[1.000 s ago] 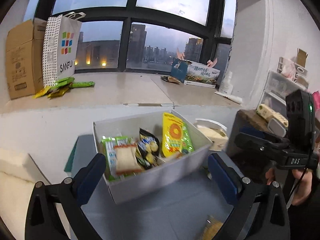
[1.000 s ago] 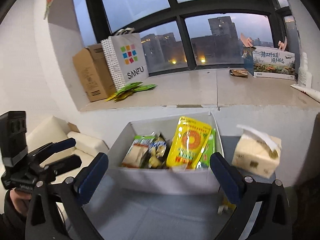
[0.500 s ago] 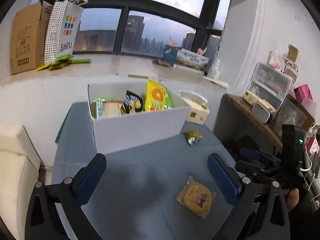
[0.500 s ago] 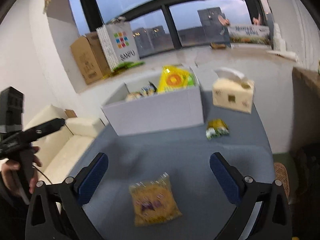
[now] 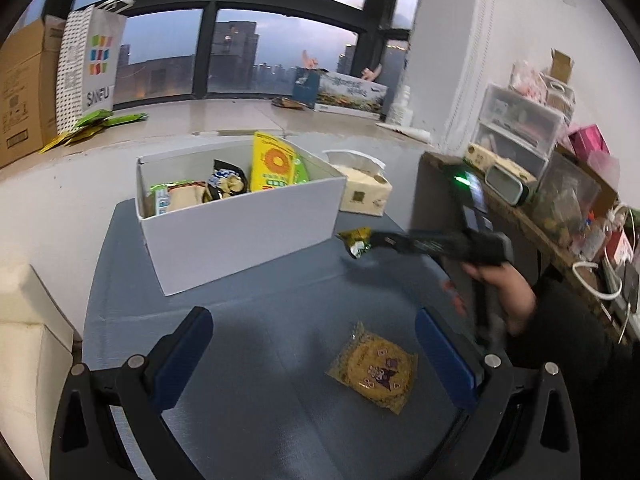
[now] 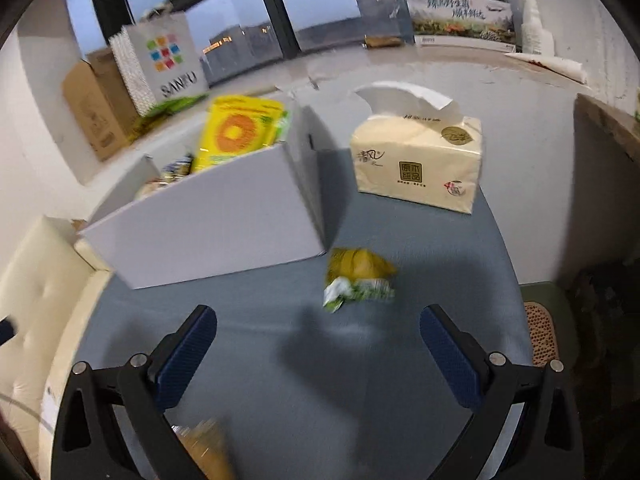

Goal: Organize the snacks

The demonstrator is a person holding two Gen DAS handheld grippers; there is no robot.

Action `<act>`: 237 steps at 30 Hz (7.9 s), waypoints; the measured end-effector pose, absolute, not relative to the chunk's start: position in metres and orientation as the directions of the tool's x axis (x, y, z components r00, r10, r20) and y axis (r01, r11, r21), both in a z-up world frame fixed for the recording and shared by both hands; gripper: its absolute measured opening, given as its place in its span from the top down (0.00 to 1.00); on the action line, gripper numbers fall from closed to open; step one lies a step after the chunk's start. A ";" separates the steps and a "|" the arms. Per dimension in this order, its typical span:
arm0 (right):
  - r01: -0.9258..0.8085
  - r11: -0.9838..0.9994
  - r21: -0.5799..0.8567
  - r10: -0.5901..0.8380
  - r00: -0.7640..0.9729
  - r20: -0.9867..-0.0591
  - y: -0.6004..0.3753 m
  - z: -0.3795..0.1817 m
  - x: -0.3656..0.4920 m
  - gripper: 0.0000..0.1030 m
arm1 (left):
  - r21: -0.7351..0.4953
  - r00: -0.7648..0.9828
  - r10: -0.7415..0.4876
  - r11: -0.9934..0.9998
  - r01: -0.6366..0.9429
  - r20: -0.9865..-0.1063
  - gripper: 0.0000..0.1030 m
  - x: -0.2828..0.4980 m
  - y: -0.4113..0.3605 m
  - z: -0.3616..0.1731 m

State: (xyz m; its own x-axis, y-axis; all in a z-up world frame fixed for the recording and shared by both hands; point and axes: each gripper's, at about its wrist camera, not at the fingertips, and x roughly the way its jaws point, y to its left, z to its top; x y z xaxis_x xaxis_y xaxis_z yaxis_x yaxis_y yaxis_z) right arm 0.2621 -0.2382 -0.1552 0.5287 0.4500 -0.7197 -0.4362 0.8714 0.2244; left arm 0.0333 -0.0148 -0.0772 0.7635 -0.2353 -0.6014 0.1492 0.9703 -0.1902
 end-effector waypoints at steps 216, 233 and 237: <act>-0.484 0.869 0.103 0.452 0.690 -0.565 -0.209 0.011 0.095 0.00 | -0.123 0.825 -0.058 0.992 -0.014 -0.562 0.00 0.023 -0.001 -0.006; -0.486 0.868 0.101 0.452 0.690 -0.565 -0.209 0.011 0.096 0.00 | -0.119 0.823 -0.056 0.993 -0.014 -0.565 0.00 0.022 0.000 -0.006; -0.486 0.868 0.101 0.452 0.690 -0.565 -0.209 0.010 0.095 0.00 | -0.116 0.823 -0.056 0.993 -0.012 -0.566 0.00 0.021 0.001 -0.006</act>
State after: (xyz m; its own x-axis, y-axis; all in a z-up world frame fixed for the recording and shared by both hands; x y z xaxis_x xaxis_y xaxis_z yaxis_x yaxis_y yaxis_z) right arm 0.0953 -0.2087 0.0103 0.6899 0.4521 -0.5653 -0.4860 0.8681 0.1011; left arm 0.0214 0.0012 -0.0059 0.8226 -0.0560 -0.5659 -0.0120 0.9932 -0.1157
